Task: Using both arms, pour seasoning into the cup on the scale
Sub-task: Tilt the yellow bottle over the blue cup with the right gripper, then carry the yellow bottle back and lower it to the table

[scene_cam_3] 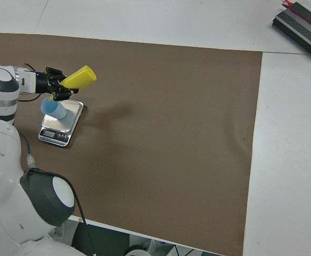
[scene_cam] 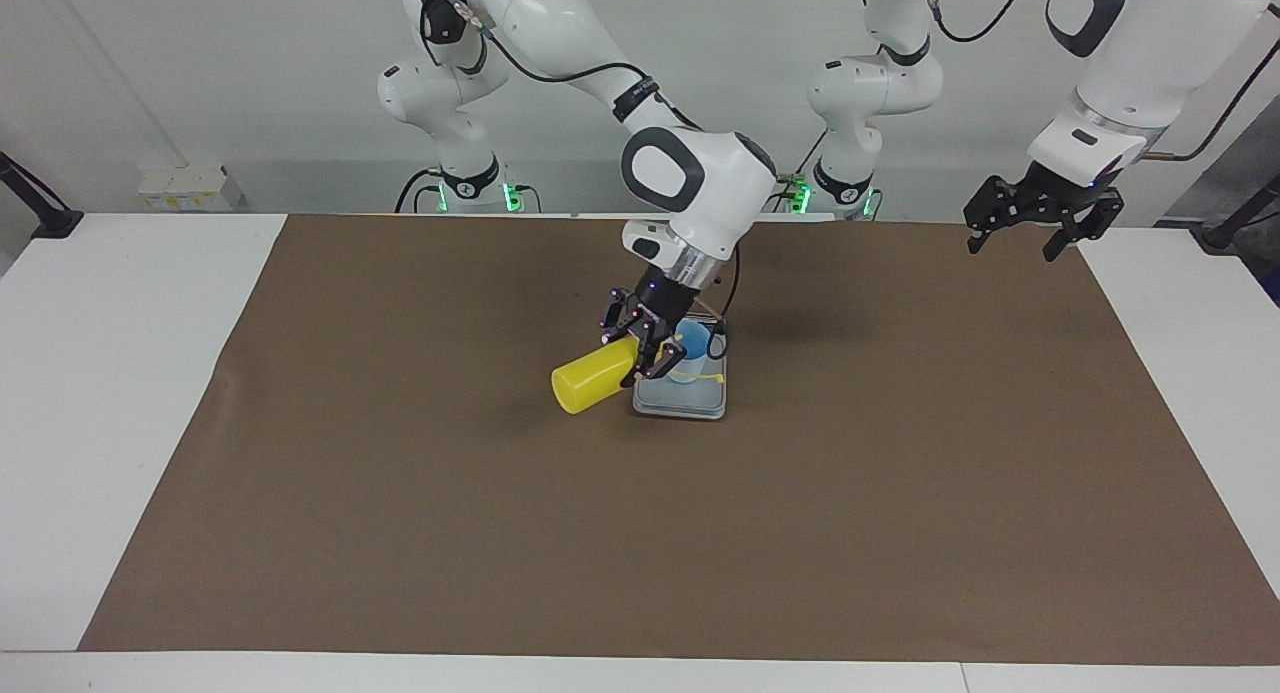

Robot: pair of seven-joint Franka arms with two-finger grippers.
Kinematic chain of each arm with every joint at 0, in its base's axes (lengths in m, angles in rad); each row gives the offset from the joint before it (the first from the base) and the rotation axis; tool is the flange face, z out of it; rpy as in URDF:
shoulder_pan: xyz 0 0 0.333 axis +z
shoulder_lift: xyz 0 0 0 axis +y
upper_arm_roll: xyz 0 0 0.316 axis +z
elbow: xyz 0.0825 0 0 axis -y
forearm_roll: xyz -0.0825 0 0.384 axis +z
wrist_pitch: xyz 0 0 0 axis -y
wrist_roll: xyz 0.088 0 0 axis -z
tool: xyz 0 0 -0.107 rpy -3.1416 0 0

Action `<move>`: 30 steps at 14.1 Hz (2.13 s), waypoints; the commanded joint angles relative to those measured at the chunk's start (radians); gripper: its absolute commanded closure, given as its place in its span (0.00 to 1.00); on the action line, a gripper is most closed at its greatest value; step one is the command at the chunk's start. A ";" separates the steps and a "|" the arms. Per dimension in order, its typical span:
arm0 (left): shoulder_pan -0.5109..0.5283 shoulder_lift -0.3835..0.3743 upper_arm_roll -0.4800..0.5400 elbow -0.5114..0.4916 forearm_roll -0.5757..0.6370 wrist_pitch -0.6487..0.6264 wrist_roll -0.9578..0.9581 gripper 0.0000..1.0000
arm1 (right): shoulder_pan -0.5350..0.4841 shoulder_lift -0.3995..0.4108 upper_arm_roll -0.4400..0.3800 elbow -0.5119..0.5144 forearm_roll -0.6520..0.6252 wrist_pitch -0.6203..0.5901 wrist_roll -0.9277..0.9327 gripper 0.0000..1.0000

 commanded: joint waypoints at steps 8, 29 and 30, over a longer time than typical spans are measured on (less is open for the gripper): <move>0.016 -0.011 -0.008 0.000 0.006 -0.012 0.017 0.00 | -0.245 -0.198 0.009 -0.029 0.638 0.009 -0.162 1.00; 0.016 -0.011 -0.008 0.002 0.006 -0.012 0.017 0.00 | -0.927 -0.312 0.003 -0.596 1.628 0.088 -0.844 1.00; 0.016 -0.011 -0.008 0.002 0.008 -0.012 0.017 0.00 | -0.930 -0.313 0.003 -0.617 1.647 0.098 -0.852 1.00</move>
